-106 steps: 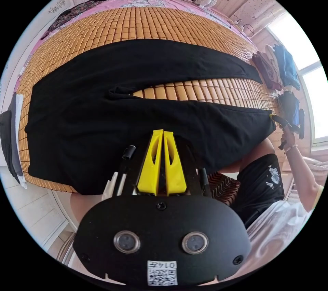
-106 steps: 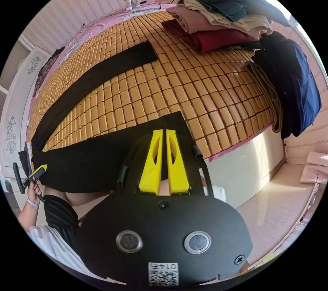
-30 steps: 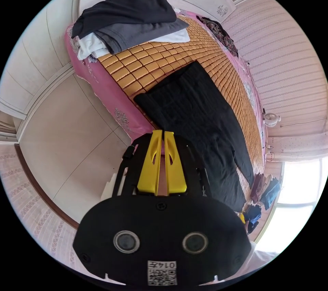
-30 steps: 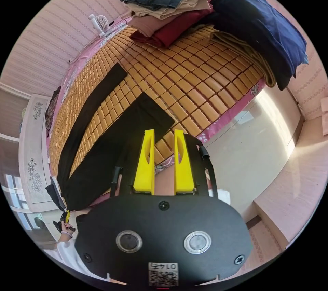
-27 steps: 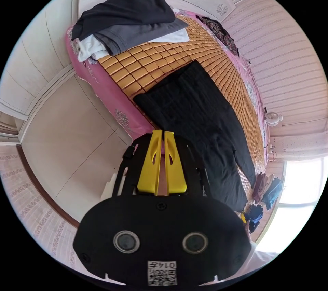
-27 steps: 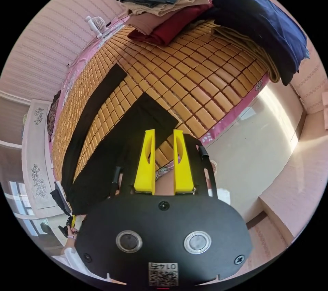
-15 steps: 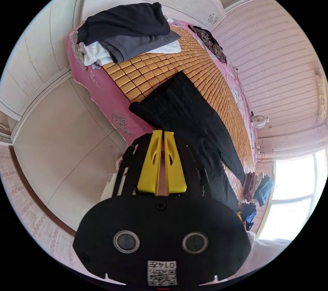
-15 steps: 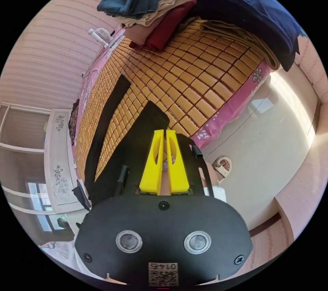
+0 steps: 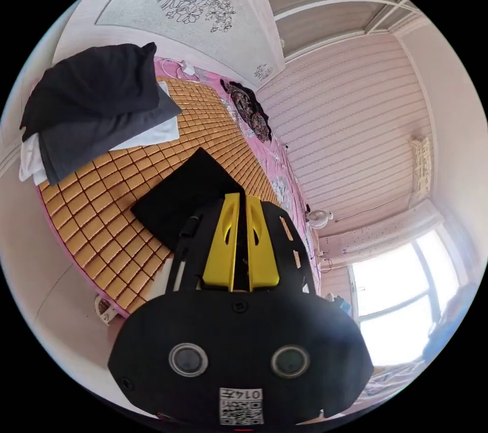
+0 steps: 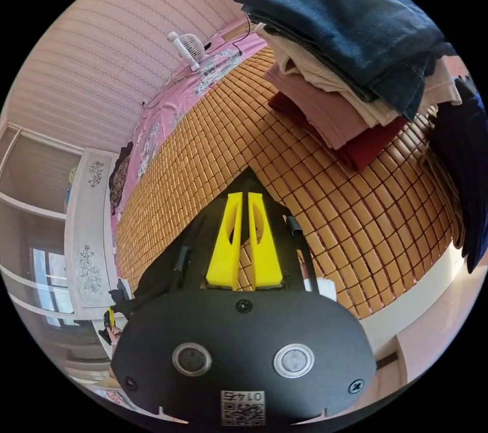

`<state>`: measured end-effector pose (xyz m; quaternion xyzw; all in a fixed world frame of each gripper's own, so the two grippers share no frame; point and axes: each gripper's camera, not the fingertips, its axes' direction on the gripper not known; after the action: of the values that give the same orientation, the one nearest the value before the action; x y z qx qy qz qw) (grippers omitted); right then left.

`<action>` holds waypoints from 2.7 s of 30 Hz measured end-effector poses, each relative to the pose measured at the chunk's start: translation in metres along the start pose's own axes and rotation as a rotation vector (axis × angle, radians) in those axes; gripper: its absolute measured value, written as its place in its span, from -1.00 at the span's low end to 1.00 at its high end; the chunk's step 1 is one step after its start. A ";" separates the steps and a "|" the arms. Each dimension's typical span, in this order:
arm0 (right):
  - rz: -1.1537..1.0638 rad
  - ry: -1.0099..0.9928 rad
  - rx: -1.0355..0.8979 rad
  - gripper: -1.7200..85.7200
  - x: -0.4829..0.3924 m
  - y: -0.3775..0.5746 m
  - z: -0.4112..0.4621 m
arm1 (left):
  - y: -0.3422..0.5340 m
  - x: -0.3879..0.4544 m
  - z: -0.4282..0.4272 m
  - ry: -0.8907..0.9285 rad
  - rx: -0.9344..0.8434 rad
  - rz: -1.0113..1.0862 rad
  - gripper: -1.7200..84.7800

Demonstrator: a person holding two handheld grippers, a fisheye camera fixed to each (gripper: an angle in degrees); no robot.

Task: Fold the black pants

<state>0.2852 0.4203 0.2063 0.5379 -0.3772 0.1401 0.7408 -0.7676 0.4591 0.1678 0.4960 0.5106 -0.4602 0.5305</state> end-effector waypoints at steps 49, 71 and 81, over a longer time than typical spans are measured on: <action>-0.293 0.318 -0.125 -0.94 0.060 0.098 0.111 | 0.396 0.086 0.292 -0.321 -0.769 0.745 -0.96; -0.261 0.271 -0.202 -0.91 0.176 0.145 0.167 | 0.429 0.084 0.298 -0.376 -0.880 0.868 -0.98; -0.215 0.298 -0.085 -0.91 0.227 0.156 0.172 | 0.444 0.091 0.262 -0.288 -0.902 0.958 -0.98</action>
<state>0.2730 0.2800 0.4990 0.5169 -0.2092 0.1220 0.8211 -0.2988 0.2376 0.0988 0.3314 0.3004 0.0228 0.8941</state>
